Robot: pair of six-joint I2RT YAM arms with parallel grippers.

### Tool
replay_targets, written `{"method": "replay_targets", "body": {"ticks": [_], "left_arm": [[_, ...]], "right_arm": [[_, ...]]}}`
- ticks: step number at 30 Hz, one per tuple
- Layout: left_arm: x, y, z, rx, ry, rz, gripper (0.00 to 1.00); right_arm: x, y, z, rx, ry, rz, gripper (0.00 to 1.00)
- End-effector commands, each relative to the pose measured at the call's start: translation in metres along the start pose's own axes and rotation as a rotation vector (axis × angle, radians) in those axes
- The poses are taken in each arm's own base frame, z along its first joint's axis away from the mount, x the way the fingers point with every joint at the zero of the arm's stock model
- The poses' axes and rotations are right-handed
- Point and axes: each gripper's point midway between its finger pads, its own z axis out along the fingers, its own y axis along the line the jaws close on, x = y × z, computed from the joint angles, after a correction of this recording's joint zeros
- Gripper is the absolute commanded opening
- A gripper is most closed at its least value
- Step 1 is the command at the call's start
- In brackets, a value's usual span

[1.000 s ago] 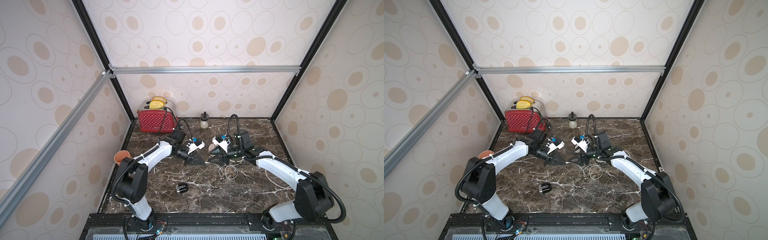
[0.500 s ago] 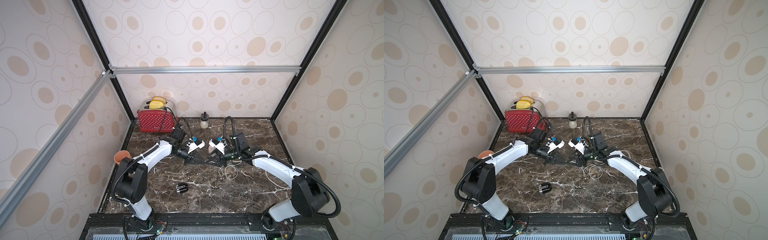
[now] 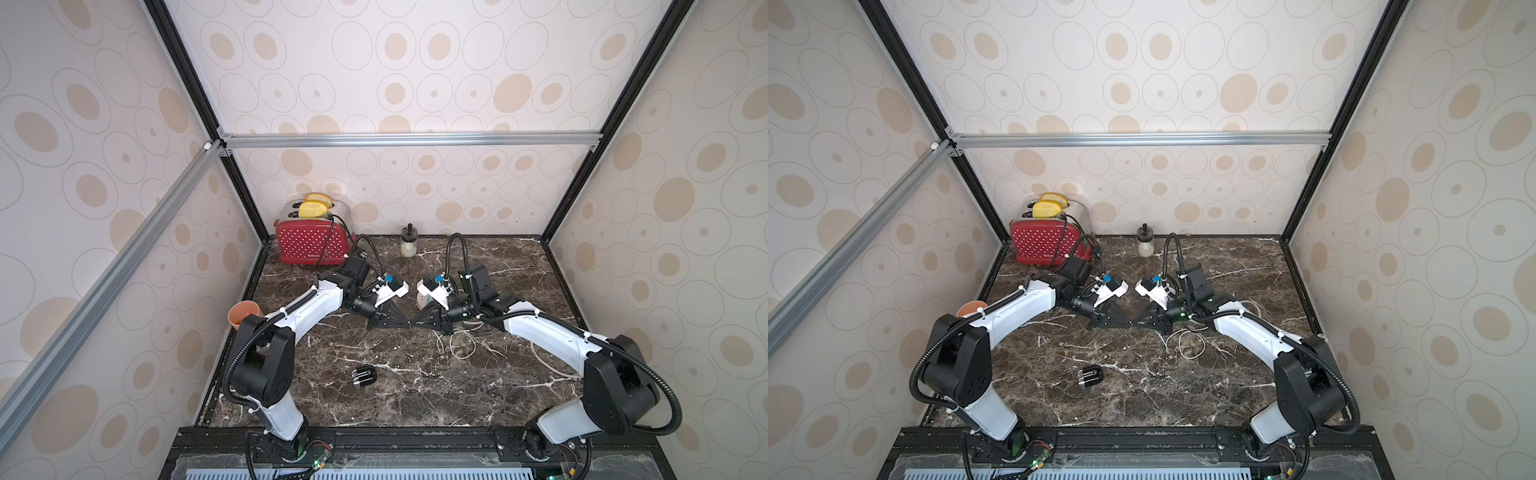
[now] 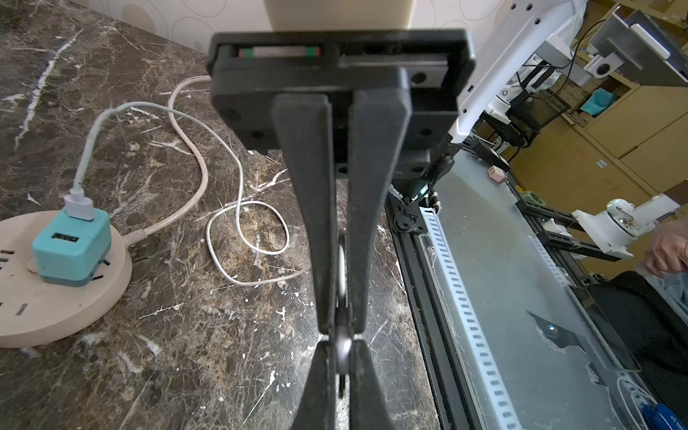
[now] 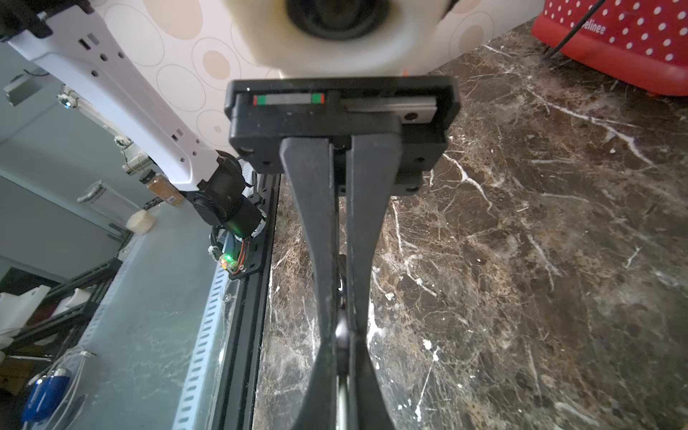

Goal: Charge the electric shaver
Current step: Pick up the charging cable from the center of the board.

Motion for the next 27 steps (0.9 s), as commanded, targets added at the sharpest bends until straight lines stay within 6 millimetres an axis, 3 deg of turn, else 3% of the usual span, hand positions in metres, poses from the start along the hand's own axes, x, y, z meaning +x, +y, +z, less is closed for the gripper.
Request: {"method": "replay_targets", "body": {"ticks": [1, 11, 15, 17, 20, 23, 27], "left_arm": [[-0.010, -0.009, -0.006, 0.025, -0.025, 0.018, 0.00], [-0.014, -0.009, -0.010, 0.018, -0.037, 0.018, 0.00], [-0.010, -0.014, -0.012, 0.001, -0.008, 0.015, 0.50], [-0.006, -0.020, -0.015, -0.027, 0.013, 0.044, 0.64], [0.003, -0.012, -0.022, -0.163, 0.070, 0.036, 0.99], [0.004, 0.007, -0.039, -0.396, 0.099, 0.048, 0.99], [-0.010, 0.038, -0.084, -0.788, 0.026, -0.029, 0.99]], "right_arm": [[0.002, 0.000, -0.003, 0.014, 0.019, -0.026, 0.02], [-0.001, -0.001, -0.003, 0.022, 0.012, -0.029, 0.00], [-0.009, -0.009, -0.010, 0.051, -0.028, -0.010, 0.00], [-0.013, -0.016, -0.019, 0.064, -0.065, 0.028, 0.00], [-0.013, -0.022, -0.029, 0.078, -0.088, 0.056, 0.00], [-0.006, -0.021, -0.033, 0.094, -0.073, 0.067, 0.00], [0.003, -0.020, -0.038, 0.113, -0.074, 0.089, 0.00]]}}
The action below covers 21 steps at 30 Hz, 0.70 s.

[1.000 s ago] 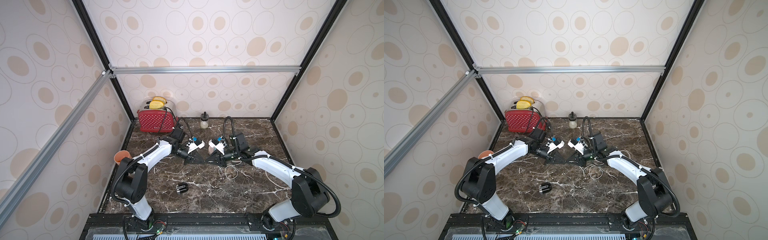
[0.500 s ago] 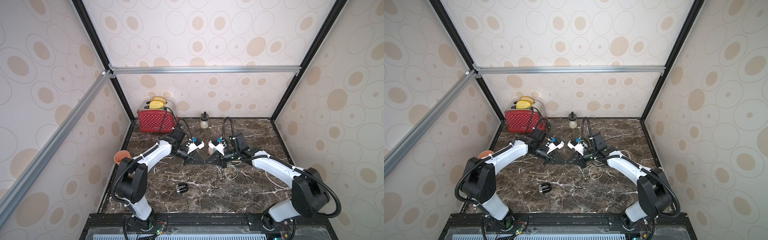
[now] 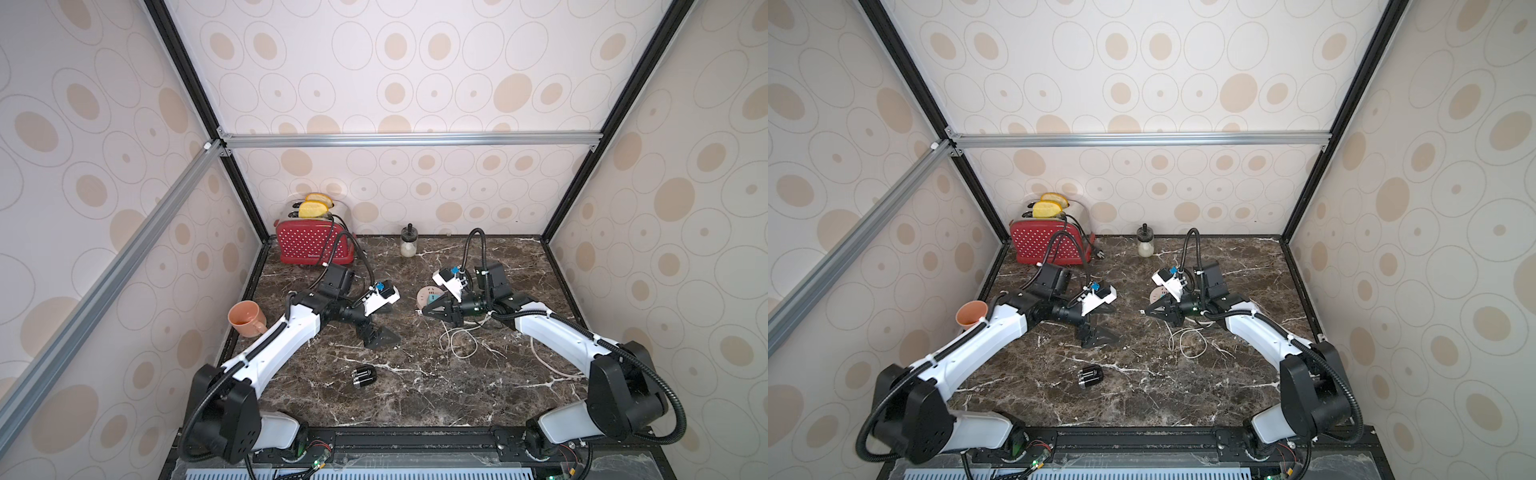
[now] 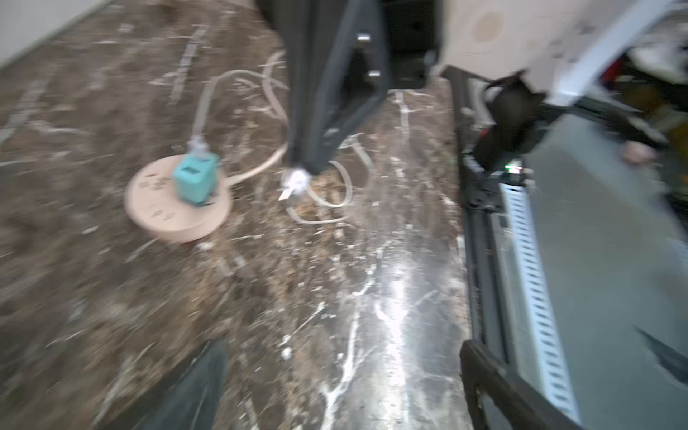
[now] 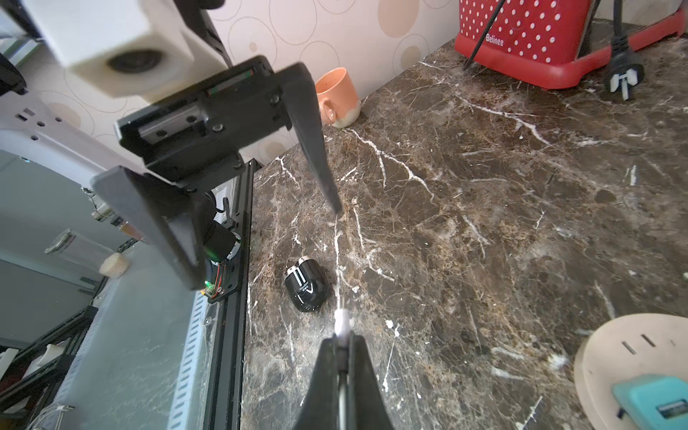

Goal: Charge the electric shaver
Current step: Pick up the charging cable from the center of the board, then pick up the electric shaver from the center of the board.

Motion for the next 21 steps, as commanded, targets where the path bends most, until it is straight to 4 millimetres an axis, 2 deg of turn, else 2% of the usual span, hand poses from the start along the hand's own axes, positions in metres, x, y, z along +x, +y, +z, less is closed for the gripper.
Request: {"method": "replay_targets", "body": {"ticks": [1, 5, 8, 12, 16, 21], "left_arm": [[-0.019, 0.064, -0.029, -0.423, -0.076, -0.124, 0.99], [-0.012, 0.089, -0.062, -0.671, -0.154, -0.351, 0.99], [0.002, 0.082, -0.063, -0.664, -0.108, -0.363, 0.99], [0.015, 0.059, -0.065, -0.618, -0.047, -0.309, 0.99], [0.039, 0.032, -0.070, -0.543, 0.136, -0.216, 0.99], [0.089, -0.014, -0.060, -0.358, 0.416, -0.027, 0.95]], "right_arm": [[0.006, 0.005, -0.006, 0.008, -0.006, 0.009, 0.00], [0.014, 0.007, -0.008, 0.026, -0.007, 0.015, 0.00], [0.017, 0.009, -0.012, 0.044, -0.005, 0.007, 0.00], [0.022, 0.013, -0.016, 0.059, 0.002, 0.003, 0.00], [0.028, 0.014, -0.017, 0.066, 0.015, 0.016, 0.00], [0.034, 0.017, -0.016, 0.053, 0.024, 0.043, 0.00]]}}
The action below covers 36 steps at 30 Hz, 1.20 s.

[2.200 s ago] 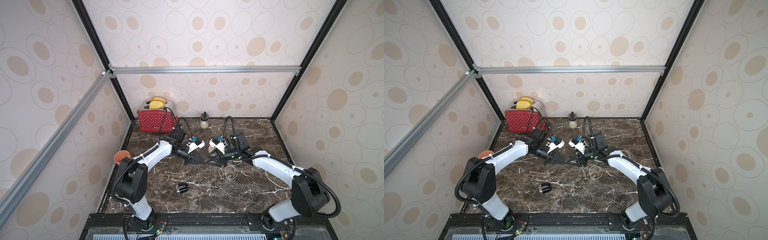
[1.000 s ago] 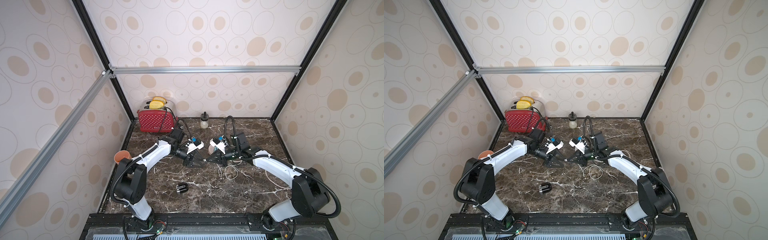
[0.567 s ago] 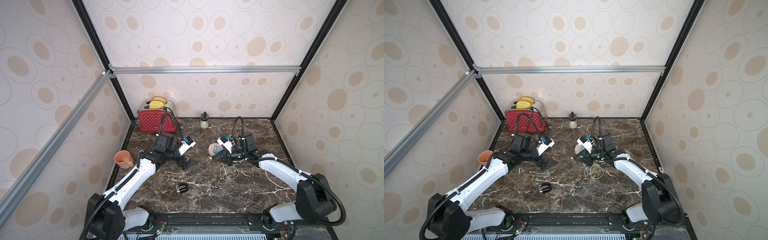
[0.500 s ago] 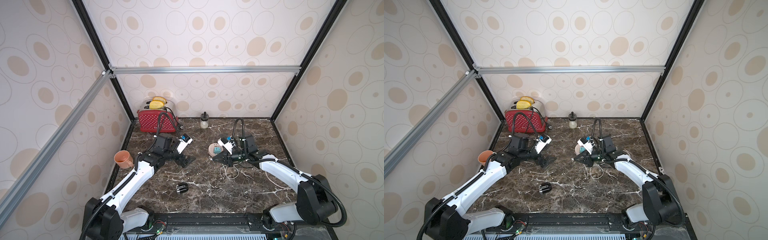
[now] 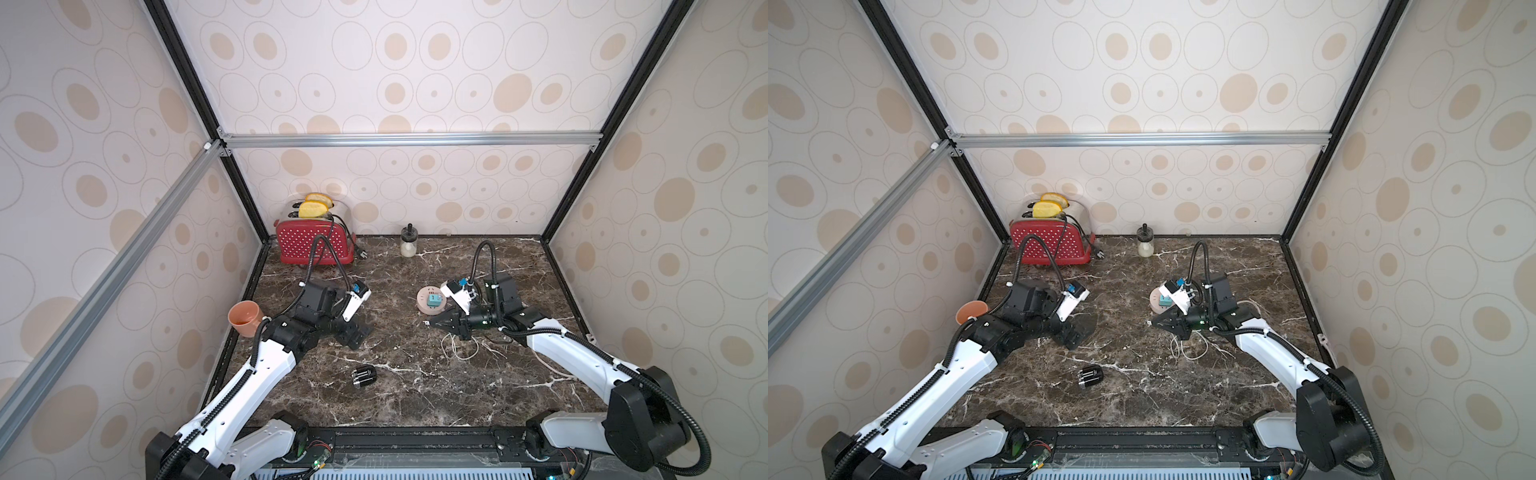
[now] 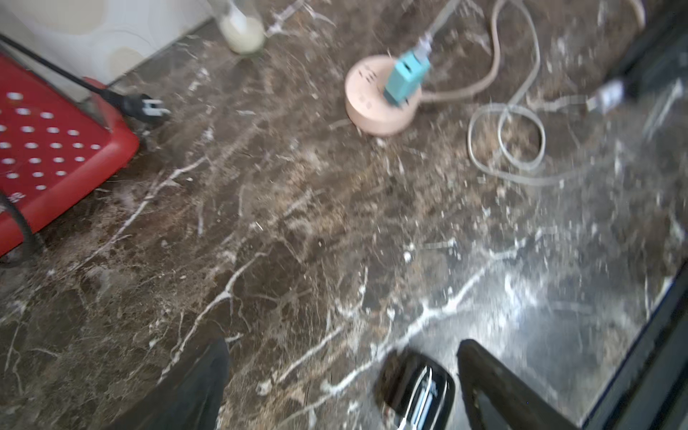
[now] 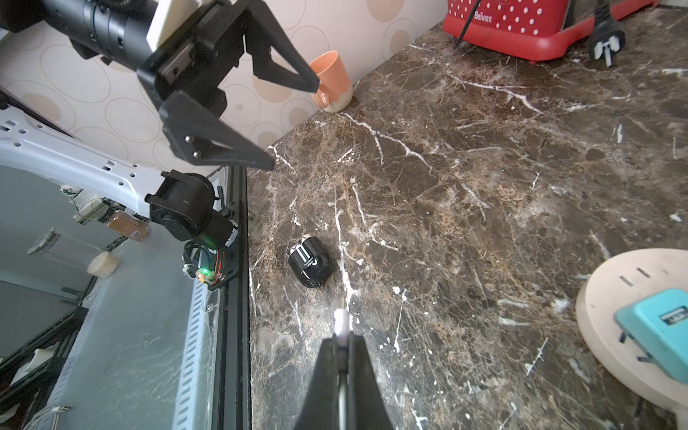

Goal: Charge the electric shaver
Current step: Pick up the electric shaver from the center of the board.

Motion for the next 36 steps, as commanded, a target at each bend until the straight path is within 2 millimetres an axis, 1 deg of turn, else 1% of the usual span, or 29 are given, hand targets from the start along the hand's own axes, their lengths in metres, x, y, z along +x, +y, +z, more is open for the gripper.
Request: {"method": "replay_targets", "body": {"ticks": [1, 3, 6, 10, 14, 18, 21, 24, 29, 33, 34, 36], "left_arm": [[0.049, -0.029, -0.007, 0.121, 0.199, 0.228, 0.94], [0.061, -0.045, -0.006, 0.202, 0.194, 0.316, 0.94], [0.070, -0.063, -0.005, 0.287, 0.147, 0.414, 0.96], [0.079, -0.073, 0.001, 0.340, 0.156, 0.465, 0.96], [0.097, -0.080, 0.011, 0.376, 0.260, 0.525, 0.99], [0.097, -0.090, 0.025, 0.399, 0.259, 0.537, 0.99], [0.101, -0.088, 0.039, 0.363, 0.287, 0.568, 0.99], [0.106, -0.082, 0.050, 0.320, 0.319, 0.585, 0.99], [0.106, -0.080, 0.063, 0.299, 0.320, 0.565, 0.99], [0.122, -0.078, 0.069, 0.295, 0.376, 0.555, 0.99], [0.119, -0.076, 0.073, 0.280, 0.358, 0.558, 0.99], [0.122, -0.075, 0.076, 0.270, 0.365, 0.556, 0.98]], "right_arm": [[0.010, 0.004, -0.001, -0.012, 0.016, 0.019, 0.00], [0.014, 0.005, -0.002, -0.012, 0.024, 0.022, 0.00], [0.018, 0.006, -0.003, -0.010, 0.031, 0.019, 0.00], [0.022, 0.006, -0.002, -0.012, 0.034, 0.030, 0.00], [0.025, 0.005, 0.000, -0.021, 0.033, 0.042, 0.00], [0.025, 0.003, 0.002, -0.029, 0.034, 0.044, 0.00], [0.025, 0.003, 0.003, -0.031, 0.035, 0.045, 0.00], [0.027, 0.003, 0.004, -0.035, 0.036, 0.048, 0.00], [0.032, 0.002, 0.005, -0.039, 0.045, 0.054, 0.00], [0.034, 0.003, 0.005, -0.047, 0.048, 0.048, 0.00], [0.035, 0.003, 0.005, -0.052, 0.049, 0.046, 0.00], [0.036, 0.005, 0.006, -0.061, 0.049, 0.035, 0.00]]}}
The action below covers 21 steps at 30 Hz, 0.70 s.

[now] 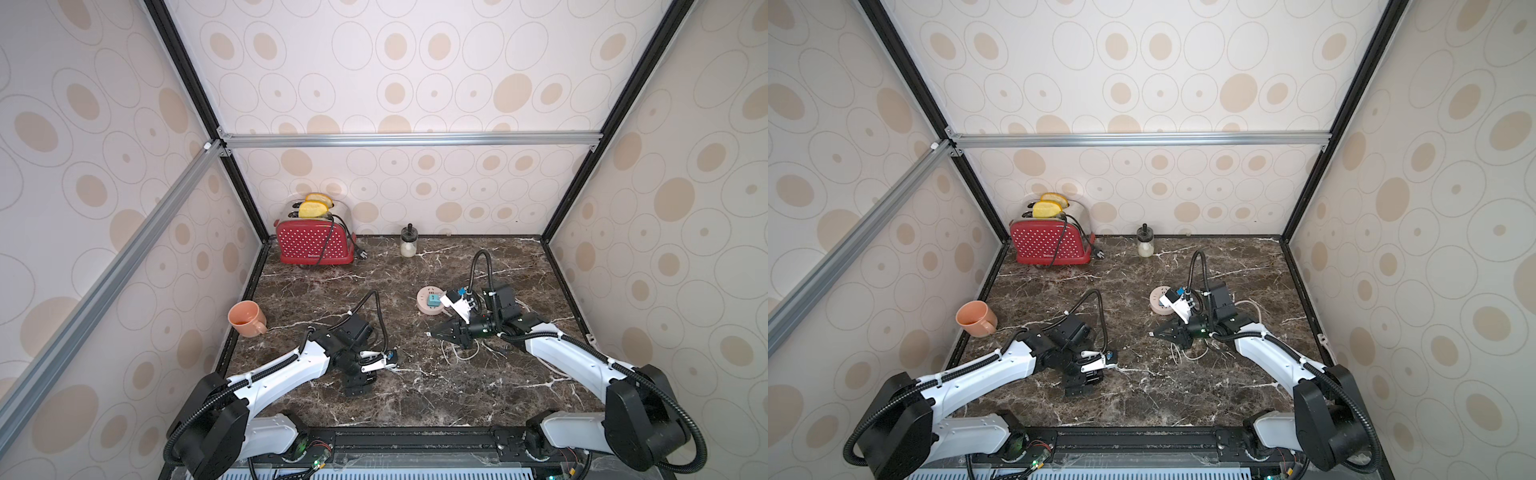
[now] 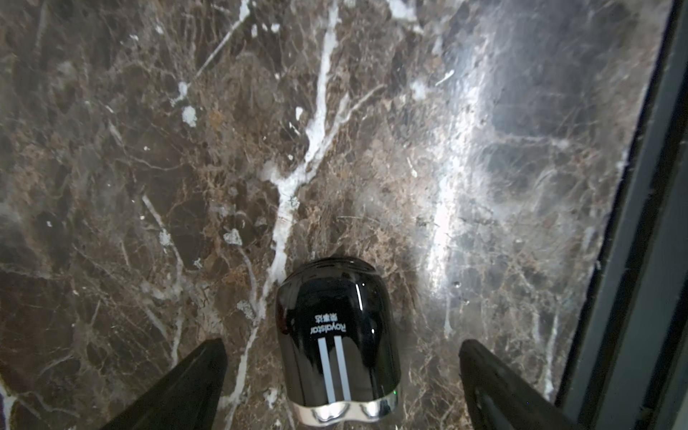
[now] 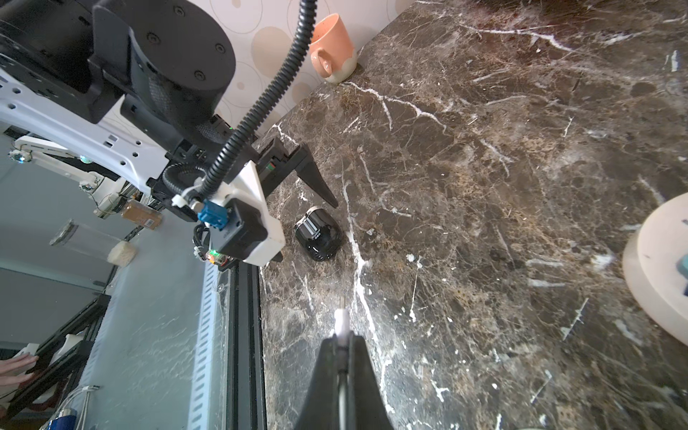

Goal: Charge the electric shaver
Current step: Pick up the electric shaver from the center of the board.

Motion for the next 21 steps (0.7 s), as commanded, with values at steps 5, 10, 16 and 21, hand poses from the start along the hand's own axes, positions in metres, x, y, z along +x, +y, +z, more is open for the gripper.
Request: {"method": "replay_targets", "body": {"ticks": [5, 10, 16, 21], "left_arm": [[0.011, 0.006, 0.011, -0.042, 0.055, -0.007, 0.96], [0.008, 0.011, 0.013, -0.075, 0.037, -0.025, 0.92], [0.012, 0.010, 0.020, -0.055, 0.062, -0.031, 0.84], [0.019, 0.010, 0.021, -0.061, 0.095, -0.021, 0.92]], "right_arm": [[0.010, 0.007, 0.002, -0.062, -0.003, -0.054, 0.00], [0.014, 0.009, 0.003, -0.080, 0.002, -0.075, 0.00], [0.013, 0.011, 0.003, -0.093, 0.007, -0.076, 0.00], [0.013, 0.012, 0.002, -0.093, 0.009, -0.083, 0.00]]}}
